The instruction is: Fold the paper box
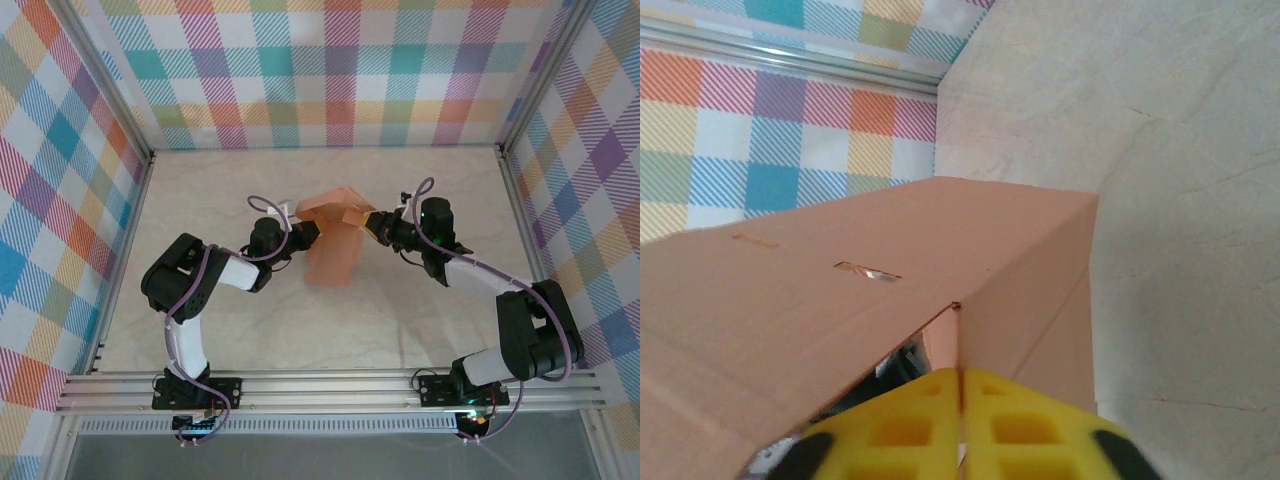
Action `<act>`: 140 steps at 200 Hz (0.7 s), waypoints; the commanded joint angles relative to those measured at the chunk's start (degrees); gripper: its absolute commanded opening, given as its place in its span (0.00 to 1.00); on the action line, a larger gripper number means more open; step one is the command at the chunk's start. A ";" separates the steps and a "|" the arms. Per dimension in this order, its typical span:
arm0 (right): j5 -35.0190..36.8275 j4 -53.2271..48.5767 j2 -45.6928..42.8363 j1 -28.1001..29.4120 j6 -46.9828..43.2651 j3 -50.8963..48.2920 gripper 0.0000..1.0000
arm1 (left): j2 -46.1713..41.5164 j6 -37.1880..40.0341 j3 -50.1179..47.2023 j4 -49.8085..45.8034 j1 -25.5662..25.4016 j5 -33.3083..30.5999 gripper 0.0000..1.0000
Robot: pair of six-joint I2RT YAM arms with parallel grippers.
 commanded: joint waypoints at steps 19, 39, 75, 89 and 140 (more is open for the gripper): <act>0.18 -0.90 -0.91 0.31 -0.88 1.27 0.09 | -1.52 1.25 -0.60 0.85 0.08 -0.69 0.00; 0.19 -0.96 -0.94 0.30 -0.88 1.30 0.19 | -1.52 1.24 -0.59 0.84 -0.04 -0.70 0.00; 0.53 -1.47 -1.43 0.26 -1.35 0.94 0.00 | -1.48 1.12 -0.87 1.01 0.00 -1.16 0.00; 1.12 -2.64 -2.27 0.31 -2.43 0.90 0.26 | -1.56 0.91 -0.95 0.85 0.02 -1.69 0.00; 12.88 -17.51 -11.16 0.69 -10.90 1.55 0.60 | -2.00 -0.87 -1.01 -3.81 0.04 -8.26 0.00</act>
